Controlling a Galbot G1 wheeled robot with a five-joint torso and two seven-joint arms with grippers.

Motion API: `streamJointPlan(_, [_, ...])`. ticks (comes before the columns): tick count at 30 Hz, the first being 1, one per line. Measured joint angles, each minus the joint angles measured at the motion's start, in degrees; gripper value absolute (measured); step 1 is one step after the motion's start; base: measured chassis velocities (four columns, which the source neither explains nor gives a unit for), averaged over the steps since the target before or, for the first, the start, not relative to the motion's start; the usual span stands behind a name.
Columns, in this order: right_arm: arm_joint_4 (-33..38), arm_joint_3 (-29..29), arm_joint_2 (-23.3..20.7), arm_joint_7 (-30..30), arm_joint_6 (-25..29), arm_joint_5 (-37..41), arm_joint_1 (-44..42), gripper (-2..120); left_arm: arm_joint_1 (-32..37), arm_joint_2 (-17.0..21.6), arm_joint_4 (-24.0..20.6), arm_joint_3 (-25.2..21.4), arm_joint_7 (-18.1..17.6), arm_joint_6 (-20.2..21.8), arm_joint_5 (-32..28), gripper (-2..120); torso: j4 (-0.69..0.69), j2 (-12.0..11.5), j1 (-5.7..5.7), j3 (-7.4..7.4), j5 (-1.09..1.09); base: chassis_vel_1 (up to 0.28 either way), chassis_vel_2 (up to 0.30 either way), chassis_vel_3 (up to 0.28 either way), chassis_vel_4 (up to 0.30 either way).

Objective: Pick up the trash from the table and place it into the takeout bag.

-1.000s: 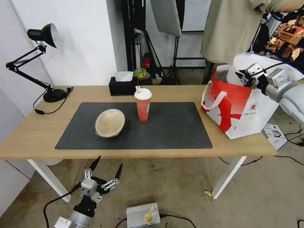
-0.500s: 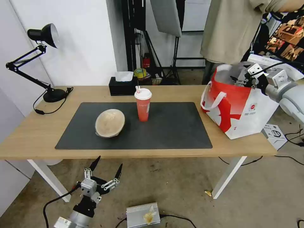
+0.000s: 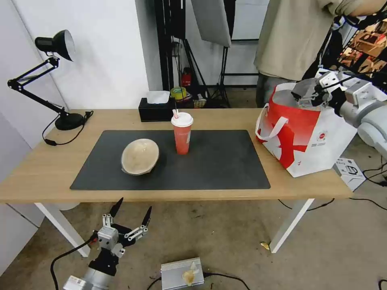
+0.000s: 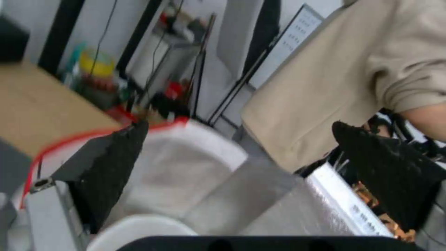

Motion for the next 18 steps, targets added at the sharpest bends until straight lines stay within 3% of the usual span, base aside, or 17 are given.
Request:
streamJointPlan(9, [10.07,14.14,-3.27,5.84,6.92,8.08,-17.93,100,-0.05,0.87,-1.82,0.79,-2.2,-0.23,-1.36,100,-0.01,0.0,0.0,-0.01,0.0,0.0,0.0,0.0,0.0])
streamJointPlan(18, [15.71,23.51,-3.31,7.67,8.77,10.03,-26.89,100,0.1,3.4,-4.83,0.78,-3.25,0.91,-2.09,100,0.0,0.0,0.0,0.0,0.01,0.0,0.0,0.0,0.0])
